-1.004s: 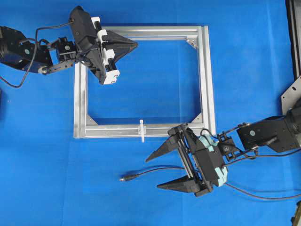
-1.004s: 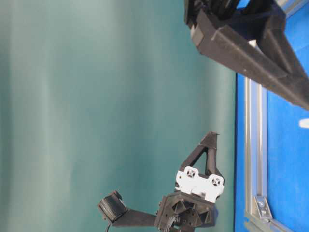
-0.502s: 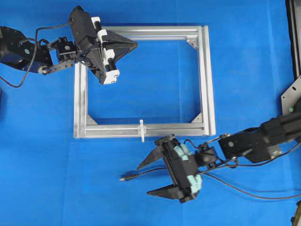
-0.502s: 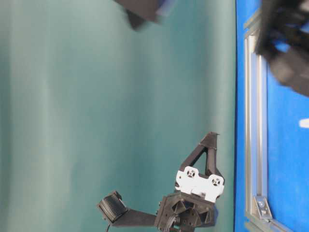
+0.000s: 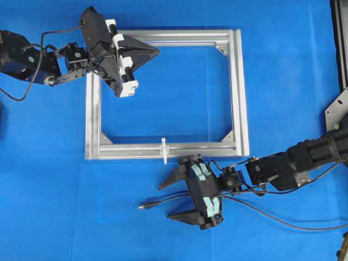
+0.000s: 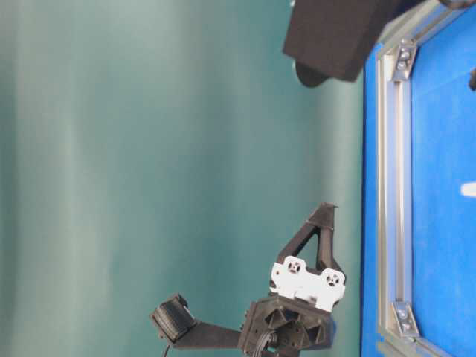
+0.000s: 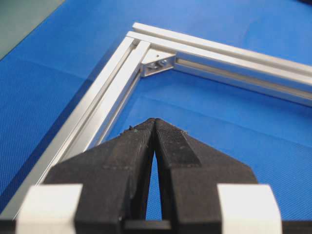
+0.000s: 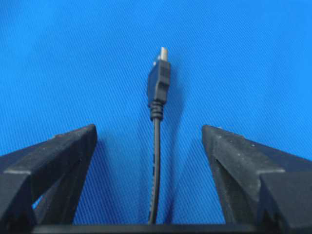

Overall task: Insert the wire through the string loop located in the center.
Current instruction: 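Close the right gripper on the cable just behind the USB plug, then lift the cable with the right gripper and carry it toward the zip-tie loop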

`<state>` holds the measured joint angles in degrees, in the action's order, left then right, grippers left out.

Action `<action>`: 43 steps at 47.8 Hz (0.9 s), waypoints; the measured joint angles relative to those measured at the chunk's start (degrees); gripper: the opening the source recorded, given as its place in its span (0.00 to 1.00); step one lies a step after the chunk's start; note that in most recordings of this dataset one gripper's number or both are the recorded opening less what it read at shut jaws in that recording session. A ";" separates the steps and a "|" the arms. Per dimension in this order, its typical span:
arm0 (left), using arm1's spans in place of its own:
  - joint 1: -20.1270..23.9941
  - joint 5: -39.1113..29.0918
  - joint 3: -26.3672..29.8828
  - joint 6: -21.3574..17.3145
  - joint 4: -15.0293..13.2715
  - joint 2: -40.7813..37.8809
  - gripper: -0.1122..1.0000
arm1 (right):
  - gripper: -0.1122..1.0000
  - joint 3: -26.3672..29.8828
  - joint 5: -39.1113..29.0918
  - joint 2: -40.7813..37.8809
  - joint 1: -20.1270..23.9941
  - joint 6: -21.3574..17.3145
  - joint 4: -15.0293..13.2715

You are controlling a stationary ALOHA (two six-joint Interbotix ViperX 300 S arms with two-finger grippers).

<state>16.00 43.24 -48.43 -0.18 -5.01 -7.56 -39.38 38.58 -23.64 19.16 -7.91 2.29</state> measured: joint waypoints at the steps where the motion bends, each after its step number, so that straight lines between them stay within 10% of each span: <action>1: 0.09 0.00 0.00 0.00 0.00 0.09 0.10 | 0.79 0.00 0.00 0.00 0.00 0.09 0.09; 12: 0.09 0.00 0.00 0.00 0.00 0.00 0.10 | 0.70 -0.35 0.00 0.09 -0.09 0.00 0.26; 28: 0.09 0.00 0.00 0.00 0.00 0.09 0.10 | 0.09 -0.53 -0.18 0.09 -0.35 0.26 1.23; 43: 0.09 0.00 0.00 0.00 0.00 0.09 0.10 | 0.07 -0.88 -2.55 1.14 -0.35 0.18 1.41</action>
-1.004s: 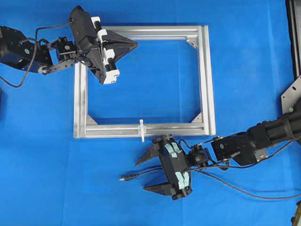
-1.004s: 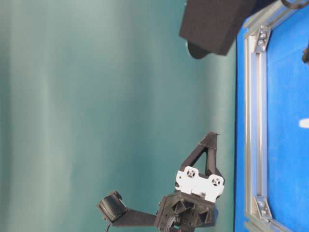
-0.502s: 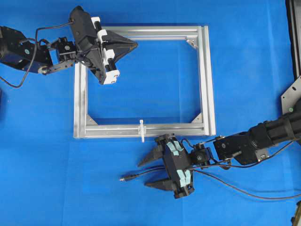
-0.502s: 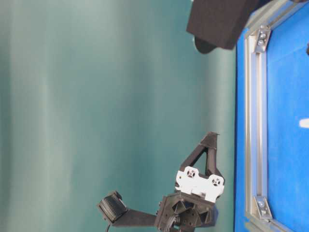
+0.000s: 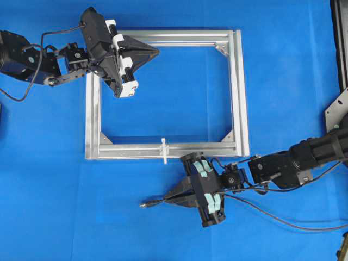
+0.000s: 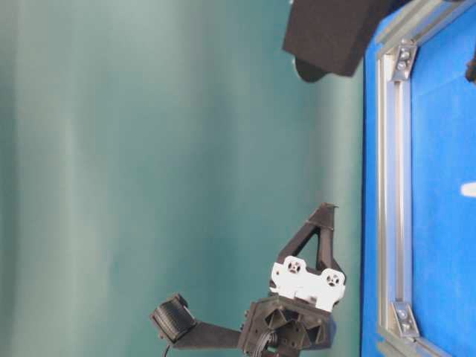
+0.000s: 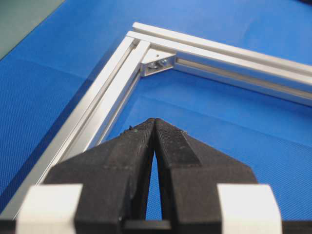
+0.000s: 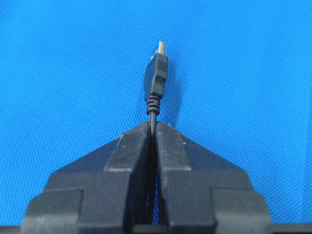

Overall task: Insert the wire through the string loop located in the center.
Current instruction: 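Lift the cable with the right gripper and carry it toward the zip-tie loop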

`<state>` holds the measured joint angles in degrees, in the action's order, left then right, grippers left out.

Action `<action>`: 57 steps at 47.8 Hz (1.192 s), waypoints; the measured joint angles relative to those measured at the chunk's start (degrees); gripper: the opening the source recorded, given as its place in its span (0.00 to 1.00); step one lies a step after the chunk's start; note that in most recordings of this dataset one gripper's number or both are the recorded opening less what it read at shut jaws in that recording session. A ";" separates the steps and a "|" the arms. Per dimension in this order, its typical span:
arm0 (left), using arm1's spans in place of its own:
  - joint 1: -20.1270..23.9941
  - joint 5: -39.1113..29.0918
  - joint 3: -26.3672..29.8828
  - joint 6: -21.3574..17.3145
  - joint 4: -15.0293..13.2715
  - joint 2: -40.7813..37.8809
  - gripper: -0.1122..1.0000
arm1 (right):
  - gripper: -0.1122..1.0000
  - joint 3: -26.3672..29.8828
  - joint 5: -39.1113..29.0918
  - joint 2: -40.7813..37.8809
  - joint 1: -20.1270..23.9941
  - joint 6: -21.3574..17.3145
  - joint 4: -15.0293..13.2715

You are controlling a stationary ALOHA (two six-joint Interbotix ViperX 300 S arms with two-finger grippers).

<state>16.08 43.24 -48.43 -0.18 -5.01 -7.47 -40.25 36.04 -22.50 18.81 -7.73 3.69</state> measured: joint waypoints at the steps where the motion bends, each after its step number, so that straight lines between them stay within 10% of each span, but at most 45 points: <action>1: 0.00 0.00 0.00 0.00 0.00 0.00 0.10 | 0.07 0.00 -0.09 0.09 0.00 0.09 0.00; 57: 0.00 0.00 0.00 0.00 0.00 0.00 0.10 | 0.07 1.05 -16.96 16.44 -0.35 2.02 -0.18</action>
